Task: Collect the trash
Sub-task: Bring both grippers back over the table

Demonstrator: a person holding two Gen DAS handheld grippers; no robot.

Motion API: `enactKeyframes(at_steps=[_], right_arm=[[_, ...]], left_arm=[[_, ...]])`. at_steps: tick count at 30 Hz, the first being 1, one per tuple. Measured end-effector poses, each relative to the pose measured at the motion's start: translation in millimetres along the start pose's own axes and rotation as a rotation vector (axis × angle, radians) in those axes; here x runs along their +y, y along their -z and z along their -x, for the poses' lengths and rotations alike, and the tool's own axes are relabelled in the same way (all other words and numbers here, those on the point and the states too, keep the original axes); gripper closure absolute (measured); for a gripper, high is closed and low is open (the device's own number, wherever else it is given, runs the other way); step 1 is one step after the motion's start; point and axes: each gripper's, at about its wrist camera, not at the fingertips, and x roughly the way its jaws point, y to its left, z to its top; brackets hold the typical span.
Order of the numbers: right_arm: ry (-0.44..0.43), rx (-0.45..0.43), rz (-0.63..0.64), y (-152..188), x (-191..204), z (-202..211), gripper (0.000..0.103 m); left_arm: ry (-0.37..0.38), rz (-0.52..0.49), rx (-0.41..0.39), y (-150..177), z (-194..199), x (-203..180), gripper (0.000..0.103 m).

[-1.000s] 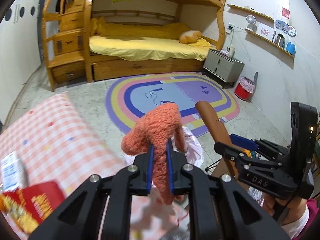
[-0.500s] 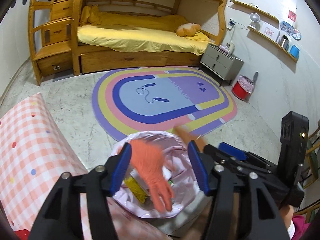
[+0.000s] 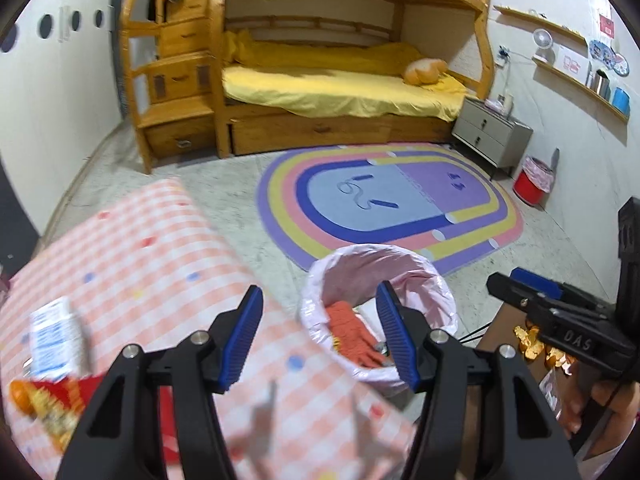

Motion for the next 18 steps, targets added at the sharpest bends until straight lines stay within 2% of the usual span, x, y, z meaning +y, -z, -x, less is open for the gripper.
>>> enactKeyframes(at_steps=[5, 8, 14, 18], right_arm=[[-0.067, -0.006, 0.112, 9, 52, 22, 0.04], [-0.112, 0.003, 0.178, 17, 85, 28, 0.04], [-0.175, 0.042, 0.302, 37, 142, 23, 0.04], [-0.196, 0.066, 0.355, 50, 166, 16, 0.04]], left_arm=[[-0.037, 0.056, -0.028, 31, 50, 29, 0.046], [-0.085, 0.102, -0.03, 53, 78, 50, 0.046], [-0.198, 0.224, -0.022, 102, 119, 99, 0.046], [-0.29, 0.304, -0.02, 133, 142, 135, 0.046]])
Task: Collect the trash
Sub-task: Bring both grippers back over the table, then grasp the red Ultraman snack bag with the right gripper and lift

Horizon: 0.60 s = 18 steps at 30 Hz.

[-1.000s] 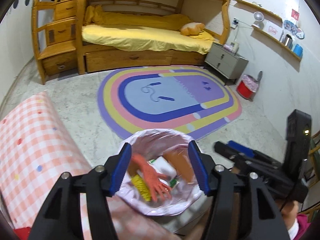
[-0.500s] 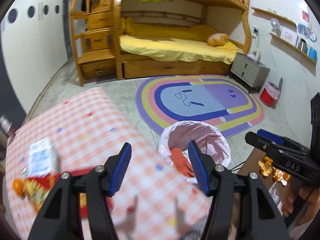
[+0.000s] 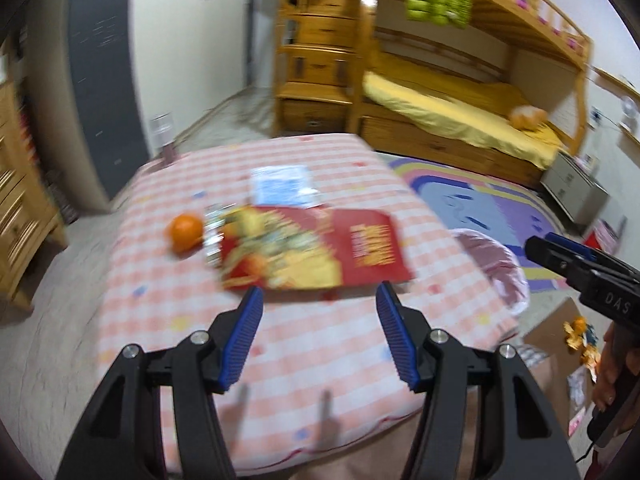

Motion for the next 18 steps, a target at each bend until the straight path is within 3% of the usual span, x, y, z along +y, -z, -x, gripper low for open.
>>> enactKeyframes(at_steps=[9, 18], right_arm=[[-0.005, 0.068, 0.079, -9, 29, -46, 0.043], [-0.016, 0.113, 0.117, -40, 39, -107, 0.075]], left_arm=[[-0.074, 0.091, 0.022, 8, -10, 54, 0.046], [-0.111, 0.106, 0.046, -5, -40, 71, 0.046]])
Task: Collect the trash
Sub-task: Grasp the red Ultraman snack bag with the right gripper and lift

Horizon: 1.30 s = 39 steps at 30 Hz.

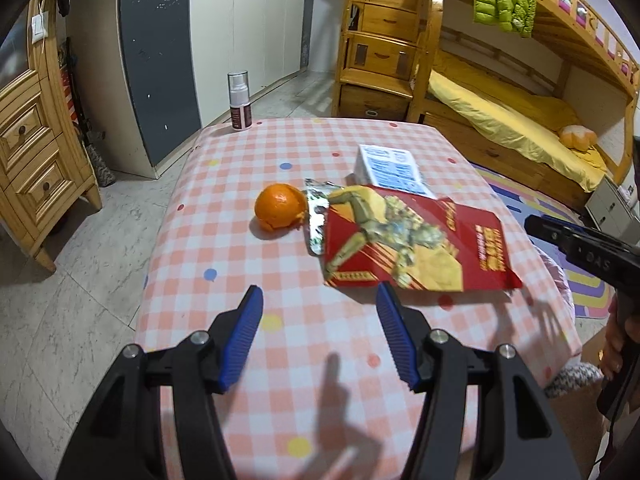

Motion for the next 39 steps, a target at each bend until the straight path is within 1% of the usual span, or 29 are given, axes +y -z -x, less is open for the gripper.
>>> enactKeyframes(at_steps=[3, 7, 10, 12, 15, 16, 18, 23, 27, 30, 32, 33, 34, 35, 36, 37, 39], right_arm=[[-0.015, 0.014, 0.004, -15, 2, -18, 0.079], [-0.003, 0.032, 0.006, -32, 4, -37, 0.079], [0.031, 0.077, 0.007, -37, 1, -53, 0.078], [0.026, 0.113, -0.002, -34, -4, -58, 0.078], [-0.009, 0.157, 0.006, -21, -4, -53, 0.078], [-0.033, 0.17, 0.019, -14, -1, -47, 0.078], [-0.051, 0.193, 0.038, -3, 4, -39, 0.078], [-0.12, 0.25, 0.079, 39, 26, -14, 0.078], [-0.167, 0.257, 0.113, 57, 43, 6, 0.078], [-0.122, 0.208, 0.156, 56, 51, 17, 0.077], [-0.11, 0.158, 0.149, 51, 53, 26, 0.073], [-0.12, 0.145, 0.143, 49, 54, 27, 0.066], [-0.14, 0.132, 0.137, 48, 56, 29, 0.056], [-0.168, 0.128, 0.136, 48, 58, 29, 0.05], [-0.198, 0.132, 0.14, 48, 62, 27, 0.038], [-0.226, 0.141, 0.151, 51, 67, 24, 0.031], [-0.243, 0.169, 0.188, 56, 79, 12, 0.026]], left_arm=[[-0.005, 0.005, 0.003, -7, -5, 2, 0.046], [-0.002, -0.011, 0.015, -6, -11, 1, 0.046], [-0.005, -0.015, 0.038, -2, -16, 1, 0.046], [-0.009, -0.017, 0.043, 1, -16, 1, 0.046], [-0.009, -0.016, 0.047, 5, -15, 4, 0.046], [-0.01, -0.014, 0.046, 6, -13, 6, 0.046], [-0.012, -0.011, 0.046, 9, -10, 9, 0.046], [-0.027, -0.002, 0.043, 14, -3, 14, 0.046], [-0.045, 0.006, 0.033, 18, 6, 22, 0.046], [-0.059, 0.019, 0.024, 20, 14, 28, 0.046], [-0.067, 0.03, 0.02, 22, 19, 31, 0.046], [-0.068, 0.038, 0.019, 24, 21, 33, 0.046], [-0.068, 0.041, 0.019, 25, 22, 35, 0.046], [-0.069, 0.044, 0.019, 26, 23, 36, 0.046], [-0.07, 0.044, 0.02, 27, 24, 37, 0.046], [-0.069, 0.046, 0.023, 29, 25, 37, 0.046], [-0.069, 0.049, 0.026, 30, 25, 38, 0.046]])
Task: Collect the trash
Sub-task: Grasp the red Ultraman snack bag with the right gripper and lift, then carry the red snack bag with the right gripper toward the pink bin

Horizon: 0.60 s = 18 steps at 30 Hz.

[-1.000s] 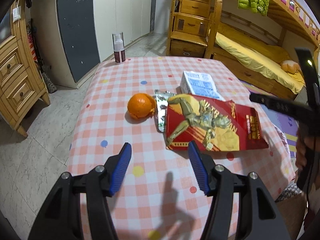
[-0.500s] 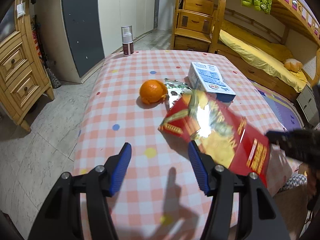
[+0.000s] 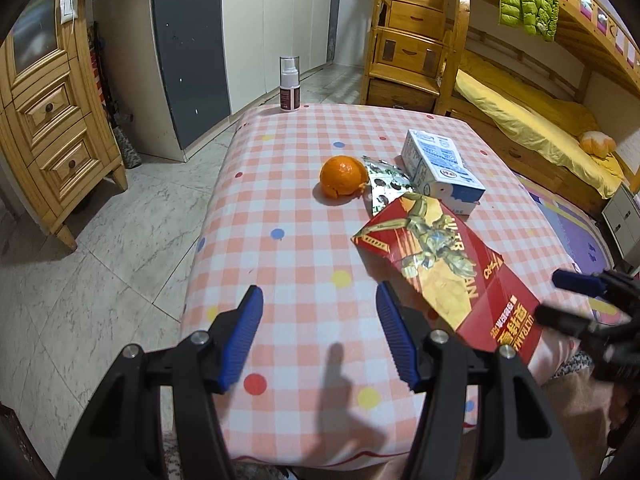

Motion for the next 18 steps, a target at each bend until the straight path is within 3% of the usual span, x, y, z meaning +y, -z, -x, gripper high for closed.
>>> enactKeyframes(at_steps=[9, 11, 13, 18], right_arm=[[0.0, 0.06, 0.053, 0, 16, -29, 0.026], [0.005, 0.06, 0.088, 1, 25, -31, 0.035], [0.033, 0.057, 0.129, 2, 34, -32, 0.051], [-0.03, 0.012, 0.113, -1, 33, -15, 0.083]], left_arm=[[0.006, 0.008, 0.016, 7, -1, -1, 0.046], [0.005, 0.011, 0.018, 7, -1, 0, 0.046], [0.004, 0.015, 0.017, 8, -1, 0, 0.046], [0.004, 0.018, 0.005, 6, 3, 2, 0.046]])
